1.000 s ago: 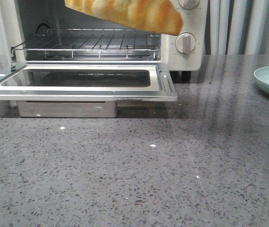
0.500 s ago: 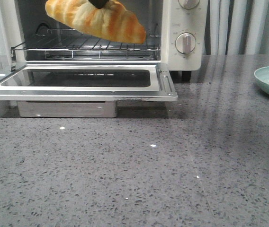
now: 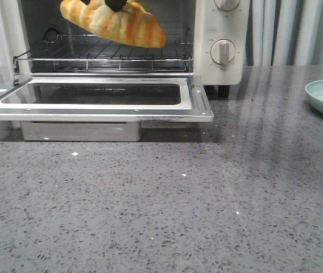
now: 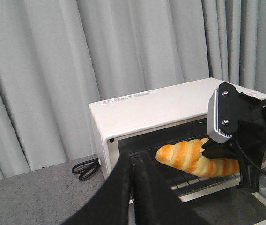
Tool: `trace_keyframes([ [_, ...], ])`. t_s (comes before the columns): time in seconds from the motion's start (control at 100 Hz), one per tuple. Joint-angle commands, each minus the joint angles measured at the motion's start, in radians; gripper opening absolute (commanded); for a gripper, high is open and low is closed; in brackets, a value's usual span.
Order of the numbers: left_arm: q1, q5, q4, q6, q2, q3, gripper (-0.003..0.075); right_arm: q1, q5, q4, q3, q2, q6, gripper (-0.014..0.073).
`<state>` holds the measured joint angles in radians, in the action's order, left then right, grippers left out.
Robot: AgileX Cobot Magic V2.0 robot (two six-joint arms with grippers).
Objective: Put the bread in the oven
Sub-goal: 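Carry the bread roll with the right gripper into the open oven, then lower the bread roll onto the oven rack and open the right gripper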
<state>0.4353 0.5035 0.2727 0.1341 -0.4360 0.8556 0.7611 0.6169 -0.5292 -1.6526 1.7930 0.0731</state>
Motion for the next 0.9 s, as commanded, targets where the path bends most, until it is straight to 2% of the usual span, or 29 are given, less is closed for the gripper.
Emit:
trace_keyframes([
  [0.0,-0.002,-0.067,-0.001,0.008,-0.005,0.031,-0.0022,-0.015,-0.079,-0.052,-0.039,-0.040,0.002,-0.0075],
  [0.22,-0.002,-0.067,-0.001,0.008,-0.005,0.031,-0.0021,-0.017,-0.092,-0.112,-0.039,-0.021,0.002,-0.0075],
  [0.5,-0.002,-0.067,-0.001,0.008,-0.005,0.031,-0.0022,-0.025,-0.097,-0.127,-0.041,0.002,0.002,-0.0074],
  [0.58,-0.002,-0.067,-0.003,0.008,-0.005,0.031,-0.0021,-0.025,-0.097,-0.127,-0.041,0.004,0.002,-0.0047],
  [0.65,-0.002,-0.067,-0.003,0.008,-0.005,0.031,-0.0022,-0.025,-0.099,-0.129,-0.041,0.004,0.002,0.0017],
  [0.82,-0.002,-0.067,-0.003,0.008,-0.005,0.031,-0.0021,-0.025,-0.111,-0.129,-0.041,0.004,0.002,0.0301],
  [0.89,-0.002,-0.067,-0.005,0.008,-0.005,0.031,-0.0021,-0.025,-0.120,-0.129,-0.041,0.004,0.002,0.0375],
])
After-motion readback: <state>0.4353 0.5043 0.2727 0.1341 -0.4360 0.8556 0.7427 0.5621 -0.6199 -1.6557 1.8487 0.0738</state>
